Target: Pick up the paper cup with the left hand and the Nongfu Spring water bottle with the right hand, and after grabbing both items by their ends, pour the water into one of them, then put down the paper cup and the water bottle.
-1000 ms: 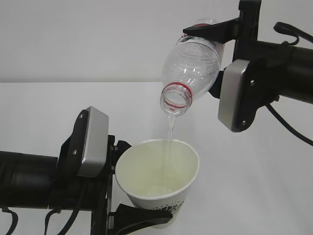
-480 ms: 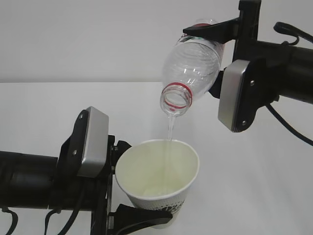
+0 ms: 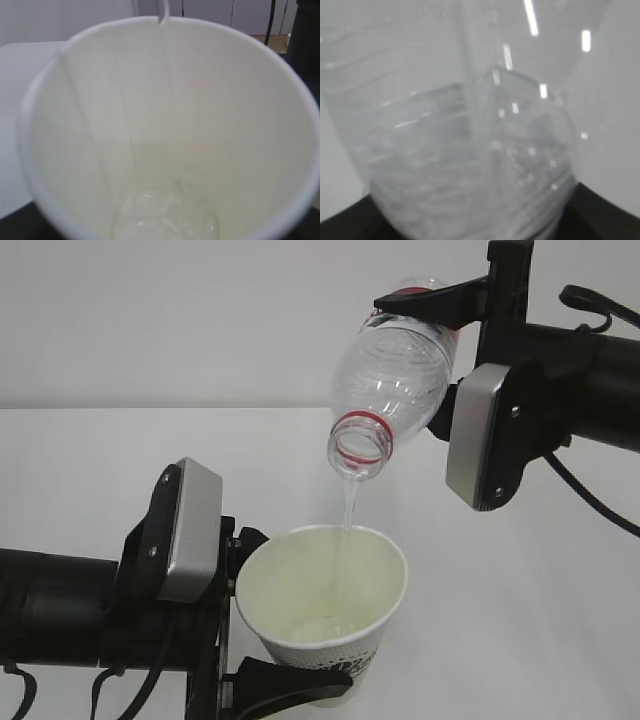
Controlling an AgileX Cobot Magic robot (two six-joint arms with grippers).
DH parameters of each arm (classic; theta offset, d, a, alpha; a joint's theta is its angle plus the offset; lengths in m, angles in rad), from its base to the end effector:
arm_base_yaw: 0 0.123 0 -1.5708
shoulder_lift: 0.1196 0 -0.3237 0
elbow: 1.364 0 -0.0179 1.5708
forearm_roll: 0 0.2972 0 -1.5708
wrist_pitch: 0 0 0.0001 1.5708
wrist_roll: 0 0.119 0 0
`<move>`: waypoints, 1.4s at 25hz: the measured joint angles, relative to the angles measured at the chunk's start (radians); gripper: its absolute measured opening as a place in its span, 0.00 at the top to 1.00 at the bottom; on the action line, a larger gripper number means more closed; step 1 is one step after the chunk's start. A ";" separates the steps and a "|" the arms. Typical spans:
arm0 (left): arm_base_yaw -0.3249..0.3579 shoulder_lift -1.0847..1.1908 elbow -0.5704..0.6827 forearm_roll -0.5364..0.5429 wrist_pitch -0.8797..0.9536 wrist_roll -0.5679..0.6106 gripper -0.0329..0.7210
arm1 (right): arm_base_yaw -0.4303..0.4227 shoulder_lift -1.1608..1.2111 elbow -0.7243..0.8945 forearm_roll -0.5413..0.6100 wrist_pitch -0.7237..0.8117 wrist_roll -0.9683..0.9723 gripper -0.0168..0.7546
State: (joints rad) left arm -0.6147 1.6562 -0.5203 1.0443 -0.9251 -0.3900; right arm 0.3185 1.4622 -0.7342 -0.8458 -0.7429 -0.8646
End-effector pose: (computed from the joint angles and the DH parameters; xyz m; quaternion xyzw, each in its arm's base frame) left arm 0.2032 -0.2440 0.1529 0.5584 0.5907 -0.3638 0.4549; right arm 0.3180 0.1682 0.2737 -0.6799 0.2794 -0.2195 0.6415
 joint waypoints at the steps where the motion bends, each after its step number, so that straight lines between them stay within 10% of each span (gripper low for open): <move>1: 0.000 0.000 0.000 0.000 0.000 0.000 0.20 | 0.000 0.000 0.000 0.000 0.000 0.000 0.36; 35: 0.000 0.000 0.000 0.000 0.002 0.000 0.20 | 0.000 0.000 0.000 0.000 0.000 -0.005 0.36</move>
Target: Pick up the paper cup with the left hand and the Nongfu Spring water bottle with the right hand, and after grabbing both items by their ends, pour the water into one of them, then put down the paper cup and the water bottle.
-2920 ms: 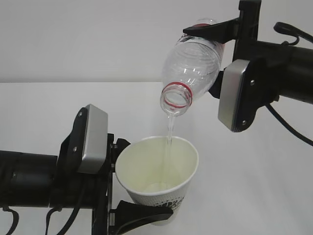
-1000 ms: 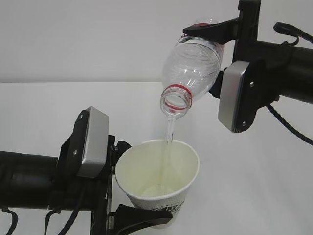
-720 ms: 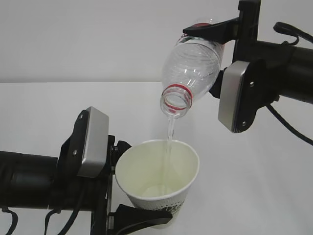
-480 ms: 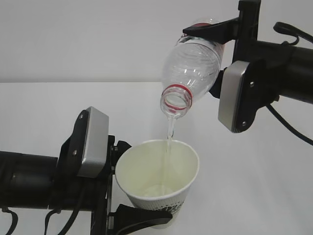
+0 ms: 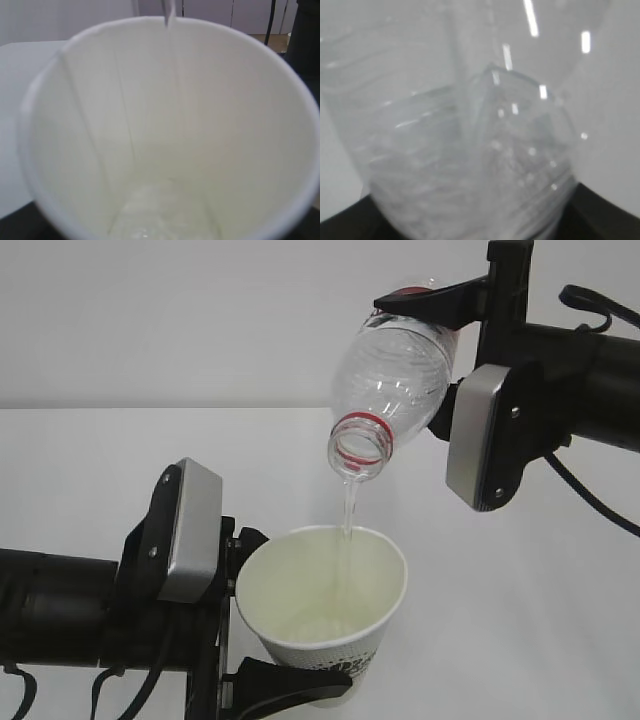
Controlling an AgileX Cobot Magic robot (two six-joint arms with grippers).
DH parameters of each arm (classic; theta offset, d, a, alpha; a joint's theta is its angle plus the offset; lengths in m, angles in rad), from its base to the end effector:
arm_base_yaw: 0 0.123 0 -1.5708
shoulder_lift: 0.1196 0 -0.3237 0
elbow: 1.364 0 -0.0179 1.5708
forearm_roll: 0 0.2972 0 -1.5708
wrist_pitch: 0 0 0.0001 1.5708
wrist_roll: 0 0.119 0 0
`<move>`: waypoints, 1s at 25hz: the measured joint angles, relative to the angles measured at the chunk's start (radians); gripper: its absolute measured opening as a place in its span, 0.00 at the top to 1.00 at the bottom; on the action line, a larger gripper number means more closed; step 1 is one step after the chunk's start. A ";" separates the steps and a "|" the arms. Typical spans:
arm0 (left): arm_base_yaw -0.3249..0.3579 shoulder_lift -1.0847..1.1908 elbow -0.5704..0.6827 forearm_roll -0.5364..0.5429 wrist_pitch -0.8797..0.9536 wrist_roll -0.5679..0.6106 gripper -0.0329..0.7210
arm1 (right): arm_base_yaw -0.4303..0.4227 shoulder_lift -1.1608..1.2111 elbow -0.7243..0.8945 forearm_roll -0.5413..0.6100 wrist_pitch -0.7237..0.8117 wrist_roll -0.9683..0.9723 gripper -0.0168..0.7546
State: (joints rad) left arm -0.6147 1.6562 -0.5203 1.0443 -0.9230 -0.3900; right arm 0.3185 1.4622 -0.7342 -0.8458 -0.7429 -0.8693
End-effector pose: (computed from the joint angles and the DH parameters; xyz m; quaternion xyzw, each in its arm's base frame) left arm 0.2033 -0.2439 0.1527 0.5586 0.5913 -0.3630 0.4545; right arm 0.3180 0.1682 0.2737 -0.6806 0.2778 -0.2210 0.6409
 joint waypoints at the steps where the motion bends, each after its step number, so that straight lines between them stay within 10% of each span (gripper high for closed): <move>1: 0.000 0.000 0.000 0.000 0.000 0.000 0.20 | 0.000 0.000 0.000 0.000 0.000 0.000 0.36; 25: 0.000 0.000 0.000 0.000 0.002 0.000 0.20 | 0.000 0.000 0.000 0.000 0.000 -0.007 0.36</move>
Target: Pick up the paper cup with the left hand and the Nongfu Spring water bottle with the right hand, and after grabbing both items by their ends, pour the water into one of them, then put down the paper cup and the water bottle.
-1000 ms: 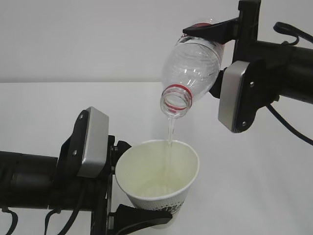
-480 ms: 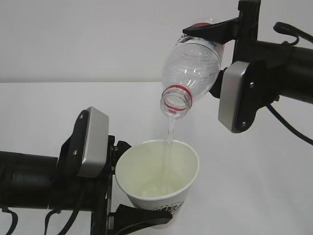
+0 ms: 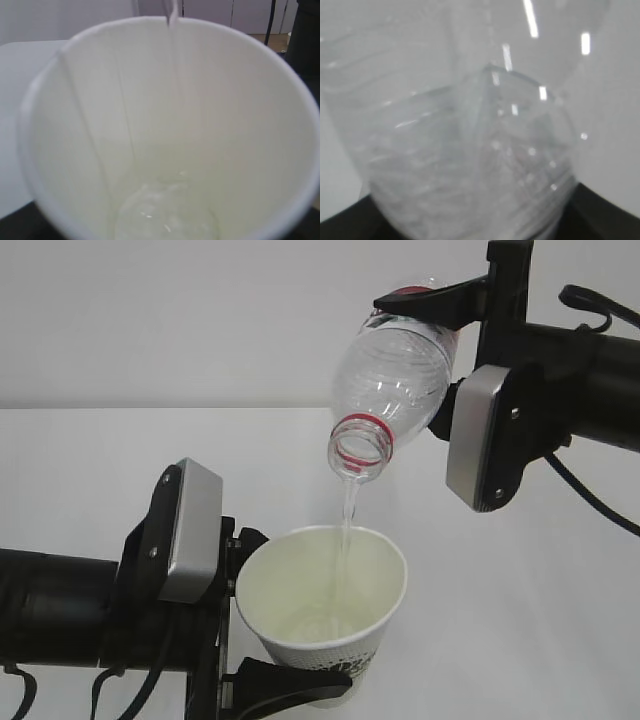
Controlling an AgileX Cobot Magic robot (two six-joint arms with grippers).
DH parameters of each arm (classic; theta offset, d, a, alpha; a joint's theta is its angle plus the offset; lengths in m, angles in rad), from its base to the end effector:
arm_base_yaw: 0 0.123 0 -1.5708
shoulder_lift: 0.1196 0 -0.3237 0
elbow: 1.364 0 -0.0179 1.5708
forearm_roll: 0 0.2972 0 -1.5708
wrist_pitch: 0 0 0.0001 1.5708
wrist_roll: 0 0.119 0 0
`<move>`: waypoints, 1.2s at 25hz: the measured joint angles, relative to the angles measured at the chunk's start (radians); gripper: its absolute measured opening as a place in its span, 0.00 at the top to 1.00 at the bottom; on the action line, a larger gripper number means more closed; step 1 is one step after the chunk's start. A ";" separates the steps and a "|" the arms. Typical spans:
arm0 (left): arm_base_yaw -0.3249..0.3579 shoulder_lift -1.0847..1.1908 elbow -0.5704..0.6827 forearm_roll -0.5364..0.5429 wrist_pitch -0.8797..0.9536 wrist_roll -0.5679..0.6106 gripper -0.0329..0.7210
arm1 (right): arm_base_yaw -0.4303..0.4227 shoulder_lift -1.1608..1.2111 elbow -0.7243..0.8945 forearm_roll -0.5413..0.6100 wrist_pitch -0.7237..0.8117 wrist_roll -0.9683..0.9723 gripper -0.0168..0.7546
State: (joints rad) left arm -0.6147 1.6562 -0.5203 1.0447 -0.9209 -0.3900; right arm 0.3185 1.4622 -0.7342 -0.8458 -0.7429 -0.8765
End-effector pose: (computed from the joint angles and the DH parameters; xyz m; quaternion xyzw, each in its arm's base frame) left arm 0.2034 -0.2438 0.1525 0.5589 0.5918 -0.3622 0.4541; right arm 0.3180 0.1682 0.2737 -0.6816 0.2753 -0.2233 0.6401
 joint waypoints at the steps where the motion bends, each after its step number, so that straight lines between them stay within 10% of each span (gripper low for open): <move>1: 0.000 0.000 0.000 0.000 0.000 0.000 0.20 | 0.000 0.000 0.000 0.000 0.000 0.000 0.36; 30: 0.000 0.000 0.000 0.000 0.000 -0.004 0.20 | 0.000 0.000 0.000 0.000 0.000 0.000 0.36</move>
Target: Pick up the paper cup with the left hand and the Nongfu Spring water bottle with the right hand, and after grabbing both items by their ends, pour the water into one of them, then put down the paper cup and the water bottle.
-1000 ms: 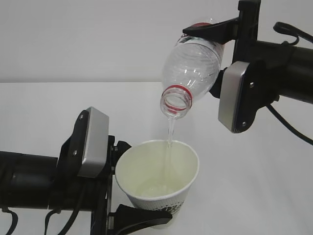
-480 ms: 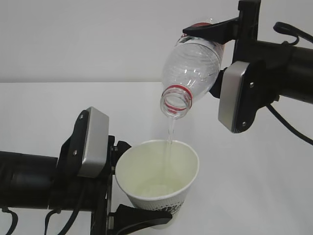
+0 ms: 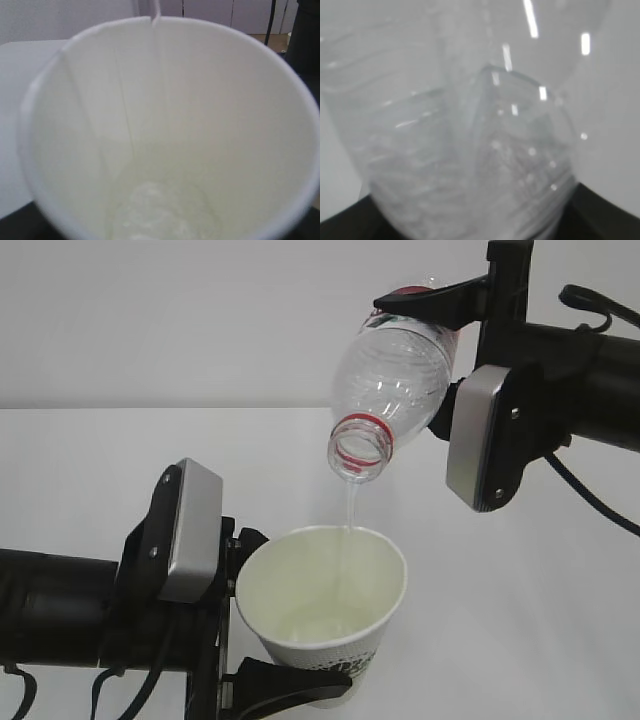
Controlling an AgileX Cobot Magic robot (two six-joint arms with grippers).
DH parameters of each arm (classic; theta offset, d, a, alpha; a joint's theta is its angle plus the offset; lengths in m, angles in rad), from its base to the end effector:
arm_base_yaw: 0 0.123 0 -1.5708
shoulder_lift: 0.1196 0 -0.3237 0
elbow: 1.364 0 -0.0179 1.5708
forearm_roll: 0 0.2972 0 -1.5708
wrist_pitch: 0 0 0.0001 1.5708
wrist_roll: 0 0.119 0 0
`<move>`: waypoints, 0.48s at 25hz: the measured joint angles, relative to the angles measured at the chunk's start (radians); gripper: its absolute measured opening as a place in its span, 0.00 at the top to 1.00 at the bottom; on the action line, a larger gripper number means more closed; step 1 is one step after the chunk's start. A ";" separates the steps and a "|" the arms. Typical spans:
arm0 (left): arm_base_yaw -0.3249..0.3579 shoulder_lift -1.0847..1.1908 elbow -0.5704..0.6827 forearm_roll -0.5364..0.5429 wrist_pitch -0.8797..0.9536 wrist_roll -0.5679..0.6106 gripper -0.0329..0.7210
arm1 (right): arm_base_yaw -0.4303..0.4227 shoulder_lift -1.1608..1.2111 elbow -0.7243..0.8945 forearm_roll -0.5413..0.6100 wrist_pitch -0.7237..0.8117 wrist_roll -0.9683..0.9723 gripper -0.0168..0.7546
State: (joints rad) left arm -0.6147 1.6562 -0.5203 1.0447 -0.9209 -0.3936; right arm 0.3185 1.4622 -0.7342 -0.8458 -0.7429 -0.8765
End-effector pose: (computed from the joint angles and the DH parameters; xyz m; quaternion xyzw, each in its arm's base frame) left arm 0.2034 -0.2438 0.1525 0.5578 0.5928 -0.3631 0.4535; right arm 0.3180 0.1682 0.2737 -0.6816 0.2753 -0.2233 0.6401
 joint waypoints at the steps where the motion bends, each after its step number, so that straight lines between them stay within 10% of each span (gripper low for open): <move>1: 0.000 0.000 0.000 0.000 0.000 0.000 0.20 | 0.000 0.000 0.000 0.000 0.000 0.000 0.36; 12: 0.000 0.000 0.000 0.000 0.000 0.000 0.20 | 0.000 0.000 0.000 0.000 0.000 -0.008 0.36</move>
State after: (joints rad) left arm -0.6147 1.6562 -0.5203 1.0447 -0.9209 -0.3936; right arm 0.3185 1.4622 -0.7342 -0.8458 -0.7429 -0.8841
